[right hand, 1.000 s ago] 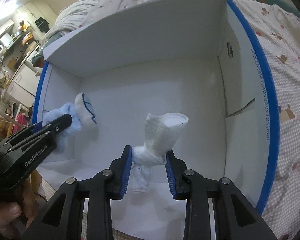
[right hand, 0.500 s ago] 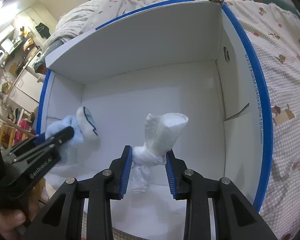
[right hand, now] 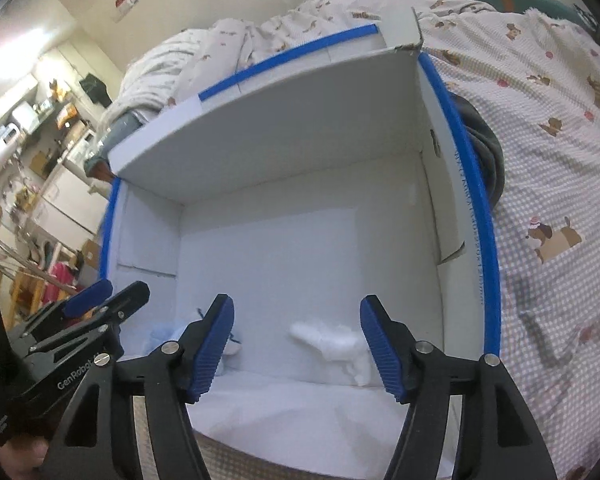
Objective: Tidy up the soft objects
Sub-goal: 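Open both tools to drop the scrunchie and sock into the box, then withdraw both tools from the box toward the remaining items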
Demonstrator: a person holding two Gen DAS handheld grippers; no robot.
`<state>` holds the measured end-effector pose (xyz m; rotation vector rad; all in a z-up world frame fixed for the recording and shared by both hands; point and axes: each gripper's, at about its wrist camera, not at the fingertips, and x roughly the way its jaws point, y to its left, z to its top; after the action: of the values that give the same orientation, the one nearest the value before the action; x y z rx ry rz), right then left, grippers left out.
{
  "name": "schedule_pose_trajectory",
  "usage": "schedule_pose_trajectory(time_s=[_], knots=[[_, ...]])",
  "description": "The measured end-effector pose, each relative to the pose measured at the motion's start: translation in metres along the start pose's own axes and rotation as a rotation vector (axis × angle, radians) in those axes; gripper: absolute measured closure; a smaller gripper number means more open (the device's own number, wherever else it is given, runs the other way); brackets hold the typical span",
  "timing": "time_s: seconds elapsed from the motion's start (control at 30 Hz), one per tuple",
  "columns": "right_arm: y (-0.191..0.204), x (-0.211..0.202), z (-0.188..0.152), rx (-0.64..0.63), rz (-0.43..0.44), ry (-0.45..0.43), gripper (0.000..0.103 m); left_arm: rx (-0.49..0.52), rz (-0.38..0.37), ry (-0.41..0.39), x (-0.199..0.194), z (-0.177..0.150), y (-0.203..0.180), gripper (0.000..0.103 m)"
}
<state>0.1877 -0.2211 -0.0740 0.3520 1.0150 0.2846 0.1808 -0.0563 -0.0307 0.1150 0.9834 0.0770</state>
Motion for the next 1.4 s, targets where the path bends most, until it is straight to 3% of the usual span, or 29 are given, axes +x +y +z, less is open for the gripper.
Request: schedule_pose_trajectory(time_s=[0.17,0.23,0.4,0.6,0.8,1.03,1.2,1.33,1.4], knots=[[0.001,-0.014,-0.001,-0.002,-0.004,-0.049,0.028,-0.004,-0.011,-0.035,-0.018,0.0,0.007,0.045],[0.003,-0.018,-0.001,-0.015,-0.017,-0.066,0.016,-0.014,-0.008,-0.042,-0.024,-0.001,0.01,0.045],[0.008,-0.034,-0.008,-0.031,-0.015,-0.128,0.0,-0.034,-0.005,-0.055,-0.038,-0.007,0.02,0.044],[0.016,-0.055,-0.023,-0.049,-0.057,-0.164,0.0,-0.045,-0.025,-0.074,-0.057,-0.019,0.033,0.044],[0.017,-0.07,-0.05,-0.038,-0.073,-0.139,0.0,-0.059,-0.099,-0.109,-0.082,-0.037,0.05,0.04],[0.025,-0.082,-0.08,-0.107,-0.105,-0.161,0.0,-0.007,-0.026,-0.145,-0.098,-0.066,0.061,0.035],[0.018,-0.079,-0.091,-0.102,-0.135,-0.13,0.0,-0.003,0.018,-0.124,-0.094,-0.087,0.066,0.033],[0.007,-0.074,-0.09,-0.062,-0.161,-0.097,0.0,-0.088,-0.059,-0.07,-0.078,-0.099,0.082,0.033],[0.007,-0.07,-0.091,-0.074,-0.176,-0.081,0.0,-0.134,-0.058,-0.043,-0.068,-0.103,0.092,0.033]])
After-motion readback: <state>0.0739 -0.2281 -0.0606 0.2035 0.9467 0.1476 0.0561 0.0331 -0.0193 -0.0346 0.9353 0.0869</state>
